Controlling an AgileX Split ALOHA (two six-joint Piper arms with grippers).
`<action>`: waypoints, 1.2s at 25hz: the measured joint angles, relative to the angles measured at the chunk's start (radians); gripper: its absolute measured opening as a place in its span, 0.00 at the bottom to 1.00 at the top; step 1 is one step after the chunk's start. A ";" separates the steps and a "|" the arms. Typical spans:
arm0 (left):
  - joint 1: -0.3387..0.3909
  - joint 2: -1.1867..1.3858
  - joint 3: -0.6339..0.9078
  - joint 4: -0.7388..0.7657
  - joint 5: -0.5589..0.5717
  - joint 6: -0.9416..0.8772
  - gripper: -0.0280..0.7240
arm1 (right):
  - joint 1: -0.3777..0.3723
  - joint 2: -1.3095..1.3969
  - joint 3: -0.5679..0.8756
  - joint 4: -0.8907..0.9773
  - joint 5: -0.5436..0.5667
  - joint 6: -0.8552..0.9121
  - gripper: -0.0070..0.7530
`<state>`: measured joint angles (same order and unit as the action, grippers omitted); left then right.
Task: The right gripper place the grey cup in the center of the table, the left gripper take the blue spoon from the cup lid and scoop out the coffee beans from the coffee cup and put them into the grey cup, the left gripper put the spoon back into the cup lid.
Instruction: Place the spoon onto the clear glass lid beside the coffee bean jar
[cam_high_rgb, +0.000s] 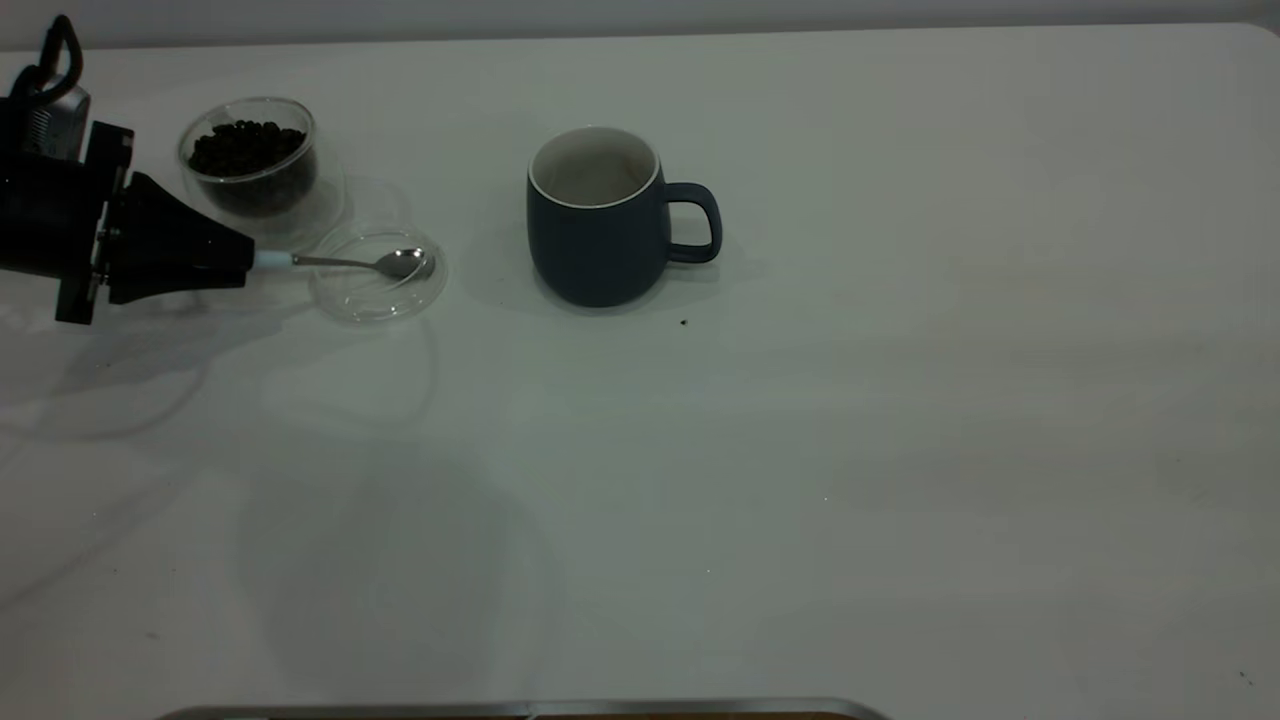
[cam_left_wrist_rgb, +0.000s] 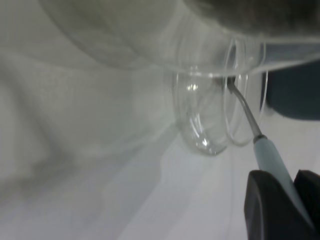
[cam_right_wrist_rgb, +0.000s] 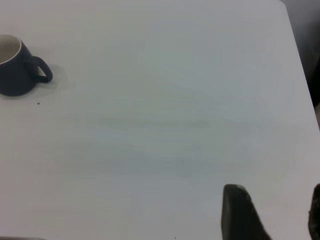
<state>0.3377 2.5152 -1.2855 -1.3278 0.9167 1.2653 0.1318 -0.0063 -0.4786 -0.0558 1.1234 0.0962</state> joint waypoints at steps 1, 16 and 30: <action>0.000 0.000 0.000 -0.007 -0.003 0.000 0.21 | 0.000 0.000 0.000 0.000 0.000 0.000 0.50; 0.001 0.000 0.000 -0.025 -0.009 -0.041 0.51 | 0.000 0.000 0.000 0.000 0.000 0.000 0.50; 0.003 0.000 0.000 -0.083 -0.071 -0.060 0.72 | 0.000 0.000 0.000 0.000 0.000 0.000 0.50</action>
<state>0.3407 2.5152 -1.2855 -1.4103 0.8456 1.2050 0.1318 -0.0063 -0.4786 -0.0558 1.1234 0.0962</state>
